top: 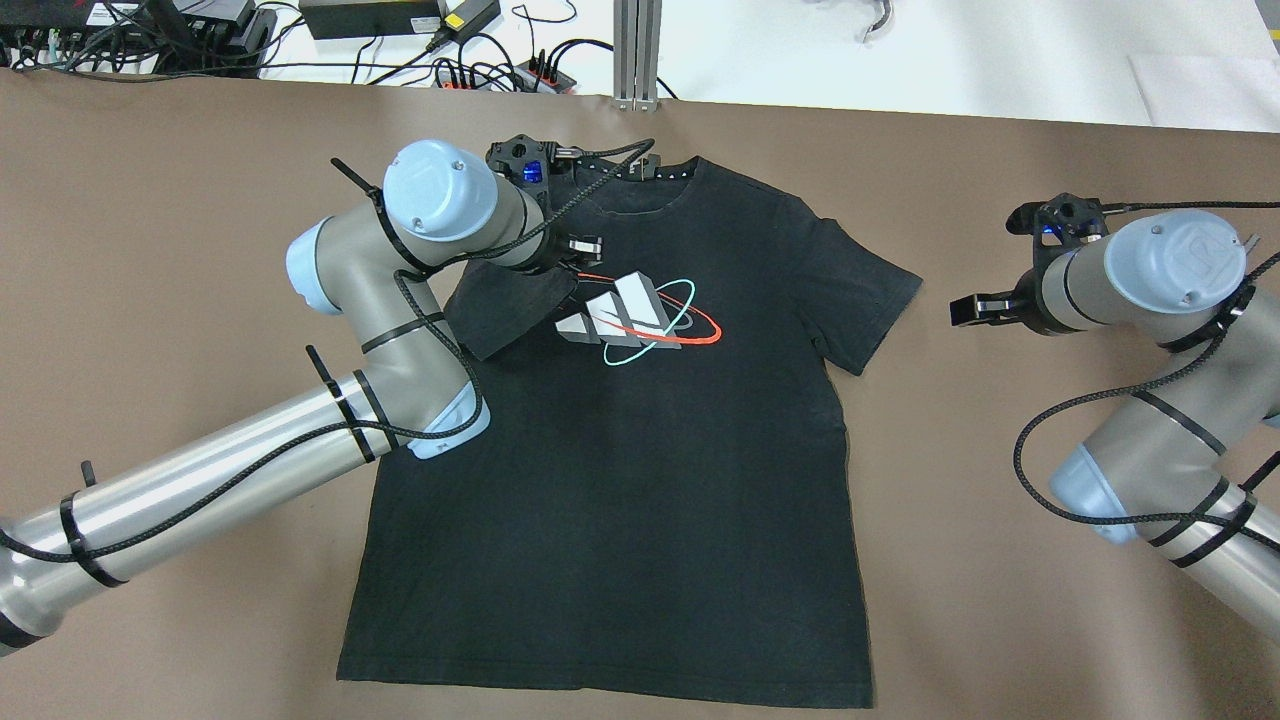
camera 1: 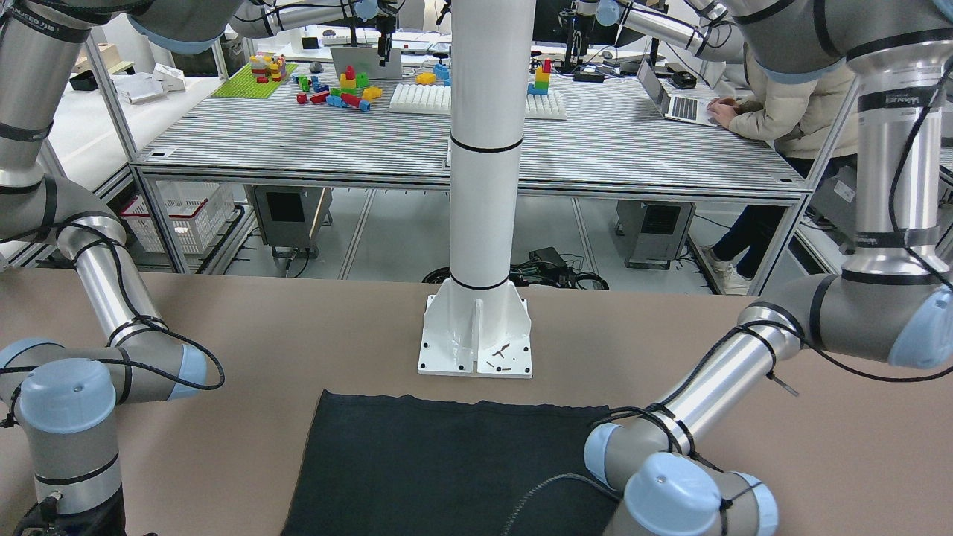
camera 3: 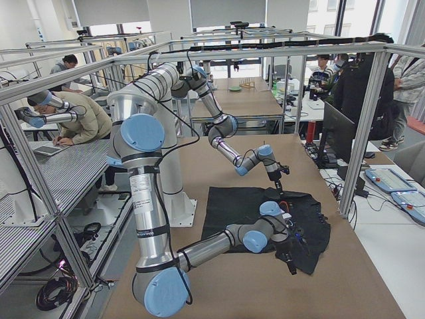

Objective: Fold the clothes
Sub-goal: 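Fold the nearer sleeve over the chest with the left gripper while the right approaches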

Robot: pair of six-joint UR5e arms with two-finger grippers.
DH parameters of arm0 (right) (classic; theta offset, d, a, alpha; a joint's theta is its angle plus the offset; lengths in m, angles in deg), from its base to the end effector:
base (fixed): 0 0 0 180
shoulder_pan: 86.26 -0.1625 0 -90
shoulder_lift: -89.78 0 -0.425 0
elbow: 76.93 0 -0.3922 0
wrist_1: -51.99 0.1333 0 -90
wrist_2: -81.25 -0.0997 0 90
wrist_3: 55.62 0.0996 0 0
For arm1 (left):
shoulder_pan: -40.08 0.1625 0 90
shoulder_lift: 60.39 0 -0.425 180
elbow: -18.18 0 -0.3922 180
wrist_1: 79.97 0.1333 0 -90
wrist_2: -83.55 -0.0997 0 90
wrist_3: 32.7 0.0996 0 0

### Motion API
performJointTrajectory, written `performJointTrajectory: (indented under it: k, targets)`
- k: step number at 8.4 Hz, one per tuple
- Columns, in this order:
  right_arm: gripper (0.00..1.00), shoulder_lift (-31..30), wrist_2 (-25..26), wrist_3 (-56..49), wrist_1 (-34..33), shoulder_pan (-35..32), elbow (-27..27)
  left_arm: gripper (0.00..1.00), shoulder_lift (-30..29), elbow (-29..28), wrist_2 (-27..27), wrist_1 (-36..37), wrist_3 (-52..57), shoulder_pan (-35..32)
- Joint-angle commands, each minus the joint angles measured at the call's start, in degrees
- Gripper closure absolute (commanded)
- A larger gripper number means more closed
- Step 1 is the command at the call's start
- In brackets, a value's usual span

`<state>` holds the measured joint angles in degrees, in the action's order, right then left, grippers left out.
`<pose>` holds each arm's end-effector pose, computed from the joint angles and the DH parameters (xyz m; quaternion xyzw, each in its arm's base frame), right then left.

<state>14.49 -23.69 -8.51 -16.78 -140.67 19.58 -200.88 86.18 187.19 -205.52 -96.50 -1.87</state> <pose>-0.2687 -0.5604 0.4353 0.1894 -0.3281 0.0459 0.9243 0.5240 -0.6186 0.1985 0.2116 0.4925 -0.0530 0.8426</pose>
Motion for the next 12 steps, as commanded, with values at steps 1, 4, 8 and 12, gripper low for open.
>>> performJointTrajectory:
  k: [1, 4, 8, 12]
  targets:
    - [0.06, 0.0, 0.0, 0.0, 0.3, 0.0, -0.3, 1.00, -0.8, -2.3, -2.7, 0.1, -0.2, 1.8]
    - [0.06, 0.1, 0.0, 0.0, 0.3, 0.4, -0.7, 0.38, -1.5, -3.3, -3.0, -0.5, -0.7, 1.3]
    - [0.06, 5.6, -0.1, 3.1, 19.3, 0.4, -16.7, 0.29, -1.5, -2.9, -5.3, -1.2, -2.8, 1.9]
    - [0.11, 9.7, -0.2, 14.6, 23.9, 0.5, -22.0, 0.29, -1.5, -3.0, -6.8, -1.5, -2.8, 2.8]
